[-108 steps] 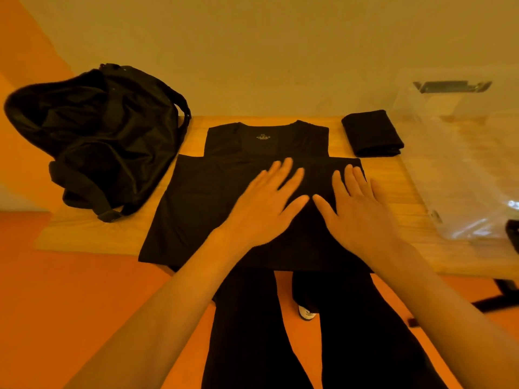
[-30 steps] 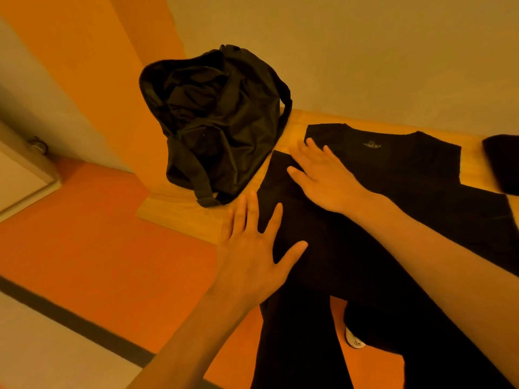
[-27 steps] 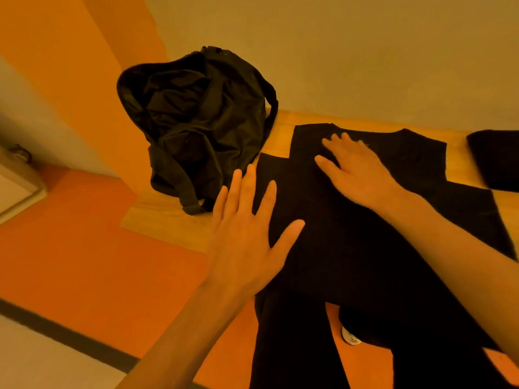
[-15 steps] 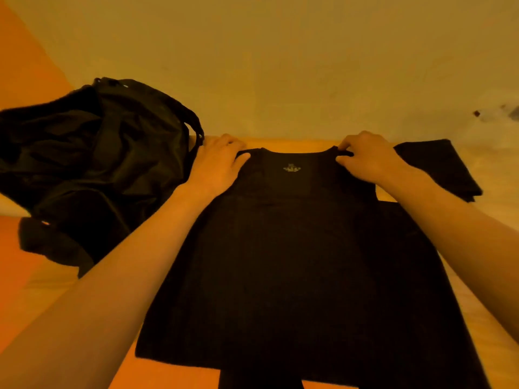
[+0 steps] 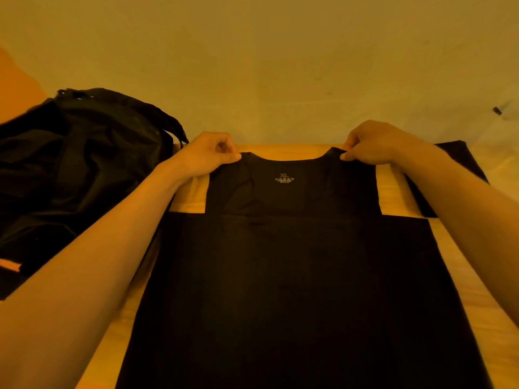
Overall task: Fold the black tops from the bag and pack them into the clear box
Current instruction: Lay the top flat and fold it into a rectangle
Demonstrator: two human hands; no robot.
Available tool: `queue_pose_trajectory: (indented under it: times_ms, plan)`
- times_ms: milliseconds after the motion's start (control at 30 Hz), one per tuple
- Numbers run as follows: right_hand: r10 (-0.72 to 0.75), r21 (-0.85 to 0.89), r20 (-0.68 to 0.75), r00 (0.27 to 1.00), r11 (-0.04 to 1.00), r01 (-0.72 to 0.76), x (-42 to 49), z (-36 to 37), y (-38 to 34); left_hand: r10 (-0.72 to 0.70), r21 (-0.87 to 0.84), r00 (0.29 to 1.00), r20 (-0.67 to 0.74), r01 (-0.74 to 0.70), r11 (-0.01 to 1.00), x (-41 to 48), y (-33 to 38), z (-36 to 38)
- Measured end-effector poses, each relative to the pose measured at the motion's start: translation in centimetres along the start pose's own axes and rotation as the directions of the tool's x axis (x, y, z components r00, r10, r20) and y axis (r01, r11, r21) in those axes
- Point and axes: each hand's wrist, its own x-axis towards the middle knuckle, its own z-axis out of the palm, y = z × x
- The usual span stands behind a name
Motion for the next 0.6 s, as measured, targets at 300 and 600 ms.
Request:
queue_pose_trajectory:
  times_ms: [300, 600]
  plan:
    - [0.005, 0.166, -0.065, 0.998, 0.986, 0.006, -0.8, 0.8, 0.7, 0.064, 0.010, 0.998, -0.026, -0.064, 0.998, -0.4, -0.4, -0.7]
    - [0.014, 0.560, -0.273, 0.962, 0.815, 0.147, -5.5, -0.1, 1.3, 0.187, -0.047, 0.966, -0.180, -0.198, 0.979, -4.3, 1.0, -1.6]
